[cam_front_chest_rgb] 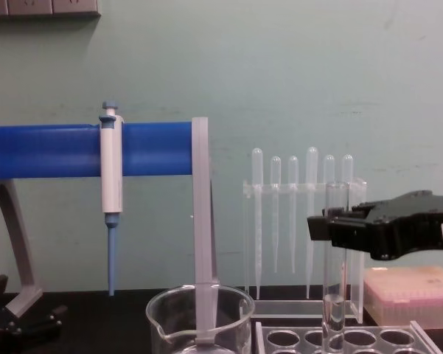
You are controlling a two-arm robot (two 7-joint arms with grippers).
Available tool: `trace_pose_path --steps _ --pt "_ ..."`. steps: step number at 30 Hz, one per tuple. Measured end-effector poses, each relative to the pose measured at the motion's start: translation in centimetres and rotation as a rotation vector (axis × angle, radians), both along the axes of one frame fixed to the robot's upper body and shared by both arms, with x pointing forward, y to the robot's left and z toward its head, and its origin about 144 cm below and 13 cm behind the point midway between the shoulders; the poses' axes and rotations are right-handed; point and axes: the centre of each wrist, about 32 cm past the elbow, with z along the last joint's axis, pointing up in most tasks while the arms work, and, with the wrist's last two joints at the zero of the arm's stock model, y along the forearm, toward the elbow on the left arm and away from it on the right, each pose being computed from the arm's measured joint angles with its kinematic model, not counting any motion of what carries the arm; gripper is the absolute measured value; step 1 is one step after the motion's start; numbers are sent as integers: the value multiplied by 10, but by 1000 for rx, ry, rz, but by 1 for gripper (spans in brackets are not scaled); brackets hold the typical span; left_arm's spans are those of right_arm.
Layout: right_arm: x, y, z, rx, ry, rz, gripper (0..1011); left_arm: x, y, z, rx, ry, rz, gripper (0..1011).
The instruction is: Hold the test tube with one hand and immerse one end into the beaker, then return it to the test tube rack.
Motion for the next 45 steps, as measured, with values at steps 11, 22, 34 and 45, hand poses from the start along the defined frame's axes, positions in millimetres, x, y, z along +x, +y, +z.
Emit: trace_pose_path --steps 11,22,34,45 --pt "1 -1 -18 19 1 0 224 0 0 0 0 0 0 1000" --pt "3 -1 -29 26 25 7 224 0 0 0 0 0 0 1000" --pt "3 -1 -29 26 23 8 251 0 0 0 0 0 0 1000" --pt "3 -1 -28 25 23 9 592 0 0 0 0 0 0 1000"
